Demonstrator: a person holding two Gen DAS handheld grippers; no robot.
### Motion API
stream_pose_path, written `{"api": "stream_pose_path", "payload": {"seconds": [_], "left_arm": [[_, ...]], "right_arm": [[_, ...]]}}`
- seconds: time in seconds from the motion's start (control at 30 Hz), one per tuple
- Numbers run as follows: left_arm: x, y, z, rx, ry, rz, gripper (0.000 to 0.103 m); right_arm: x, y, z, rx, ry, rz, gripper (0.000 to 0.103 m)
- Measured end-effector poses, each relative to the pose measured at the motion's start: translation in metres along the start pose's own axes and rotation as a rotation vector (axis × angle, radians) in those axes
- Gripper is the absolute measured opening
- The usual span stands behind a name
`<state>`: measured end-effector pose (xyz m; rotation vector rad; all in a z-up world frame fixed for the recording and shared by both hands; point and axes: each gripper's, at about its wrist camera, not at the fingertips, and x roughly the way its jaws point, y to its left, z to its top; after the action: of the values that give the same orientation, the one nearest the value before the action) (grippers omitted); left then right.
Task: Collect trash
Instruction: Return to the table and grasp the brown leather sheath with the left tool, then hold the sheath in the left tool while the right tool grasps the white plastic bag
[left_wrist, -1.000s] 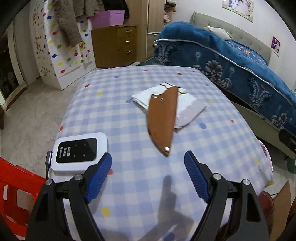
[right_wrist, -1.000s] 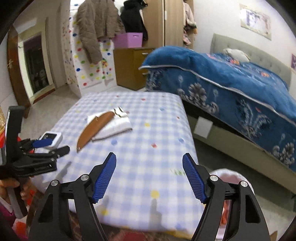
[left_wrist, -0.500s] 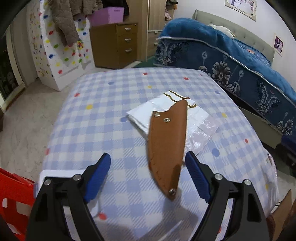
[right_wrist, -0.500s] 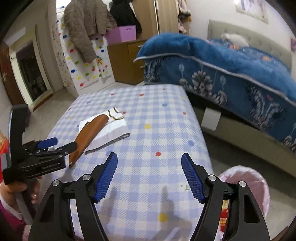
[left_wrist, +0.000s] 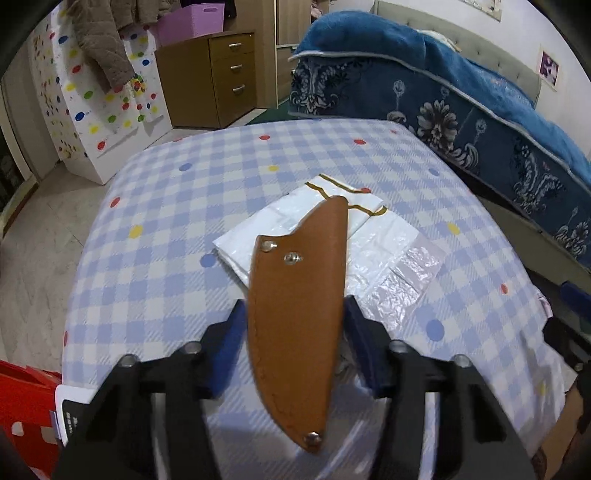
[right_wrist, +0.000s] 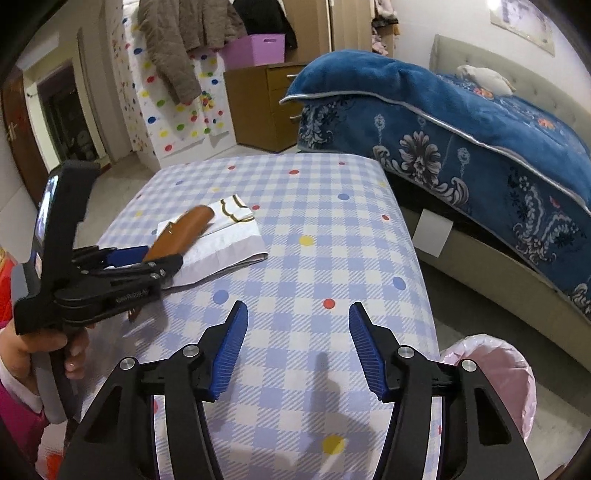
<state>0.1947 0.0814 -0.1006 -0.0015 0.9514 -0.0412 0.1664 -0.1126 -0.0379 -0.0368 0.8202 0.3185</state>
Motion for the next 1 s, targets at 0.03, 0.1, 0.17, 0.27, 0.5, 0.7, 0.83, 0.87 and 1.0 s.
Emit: {"api": "stream_pose_path", "payload": {"seconds": [0.03,0.1,0.17,0.27,0.5,0.7,0.83,0.87,1.0], "left_arm": [[-0.005,0.004,-0.002,-0.014,-0.009,-0.008,0.051],[-0.016,0.01,-0.006,-0.026,-0.033,-0.005,0.05],[-0.028,0.018,-0.011,-0.045,-0.047,-0.01,0.05],[-0.045,0.028,-0.021,-0.06,-0.061,0.009,0.05],[-0.068,0.053,-0.03,-0.087,-0.083,0.059,0.051],[-0.065,0.064,-0.03,-0.105,-0.08,0.067,0.051],[-0.058,0.065,-0.03,-0.102,-0.071,0.066,0.051],[-0.057,0.065,-0.03,-0.102,-0.069,0.066,0.051],[-0.052,0.066,-0.031,-0.105,-0.059,0.066,0.051]], "right_arm": [[-0.001,0.003,0.0,-0.008,0.0,0.003,0.057],[-0.003,0.008,0.001,-0.022,0.001,0.007,0.058],[-0.003,0.016,0.004,-0.041,0.003,0.011,0.058],[0.001,0.027,0.008,-0.061,0.011,0.024,0.058],[0.023,0.048,0.016,-0.075,0.046,0.052,0.059],[0.054,0.051,0.027,-0.077,0.064,0.023,0.06],[0.076,0.048,0.038,-0.07,0.077,0.004,0.059],[0.082,0.047,0.041,-0.067,0.083,0.003,0.059],[0.101,0.046,0.051,-0.058,0.097,0.005,0.059]]}}
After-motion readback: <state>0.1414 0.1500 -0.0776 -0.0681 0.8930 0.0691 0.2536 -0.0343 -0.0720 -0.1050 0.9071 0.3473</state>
